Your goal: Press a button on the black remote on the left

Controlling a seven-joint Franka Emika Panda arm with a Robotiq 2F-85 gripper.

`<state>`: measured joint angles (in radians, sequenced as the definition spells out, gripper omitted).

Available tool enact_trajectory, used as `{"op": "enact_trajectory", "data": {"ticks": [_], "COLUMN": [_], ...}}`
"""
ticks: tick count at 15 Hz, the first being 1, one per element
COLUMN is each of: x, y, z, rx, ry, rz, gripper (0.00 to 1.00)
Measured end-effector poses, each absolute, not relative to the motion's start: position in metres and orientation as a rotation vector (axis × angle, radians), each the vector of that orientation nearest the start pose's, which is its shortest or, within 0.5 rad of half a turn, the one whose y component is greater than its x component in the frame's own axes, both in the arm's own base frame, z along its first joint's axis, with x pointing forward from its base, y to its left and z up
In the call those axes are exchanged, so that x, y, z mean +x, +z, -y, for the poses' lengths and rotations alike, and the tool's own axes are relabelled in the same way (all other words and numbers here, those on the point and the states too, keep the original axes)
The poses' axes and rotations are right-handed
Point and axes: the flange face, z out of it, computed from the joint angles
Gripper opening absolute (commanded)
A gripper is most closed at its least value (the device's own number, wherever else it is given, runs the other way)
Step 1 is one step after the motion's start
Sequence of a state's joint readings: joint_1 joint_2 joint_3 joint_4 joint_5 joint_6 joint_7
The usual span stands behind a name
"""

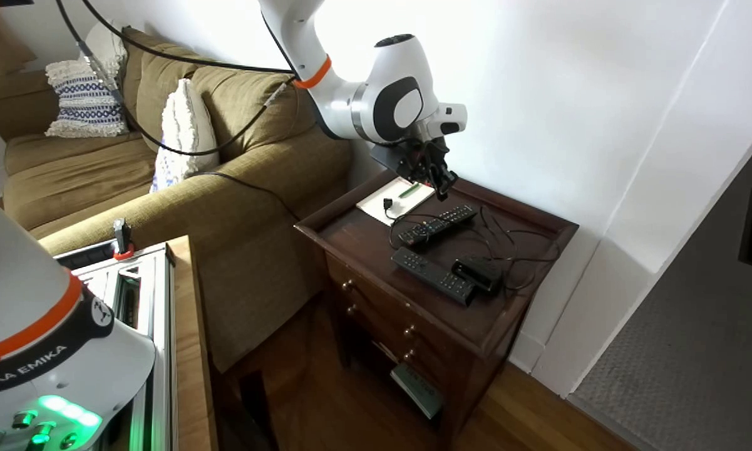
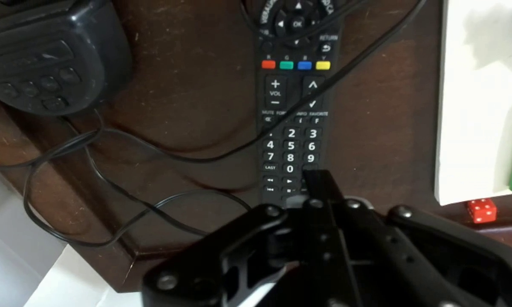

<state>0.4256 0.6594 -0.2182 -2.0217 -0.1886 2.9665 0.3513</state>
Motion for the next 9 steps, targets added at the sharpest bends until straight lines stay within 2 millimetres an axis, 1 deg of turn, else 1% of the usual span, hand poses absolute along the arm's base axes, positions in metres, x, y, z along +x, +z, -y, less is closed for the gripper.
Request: {"op": "enact_trajectory", "data": {"ticks": [4,9], "x": [0.608,0.617], "y": [0.139,0.129], "z": [-0.145,-0.147], "rx": [-3.185,-3.17], "ry": [-0.562,-0.605], "rz": [0.123,0.073], "gripper": [0.0,0.0]}}
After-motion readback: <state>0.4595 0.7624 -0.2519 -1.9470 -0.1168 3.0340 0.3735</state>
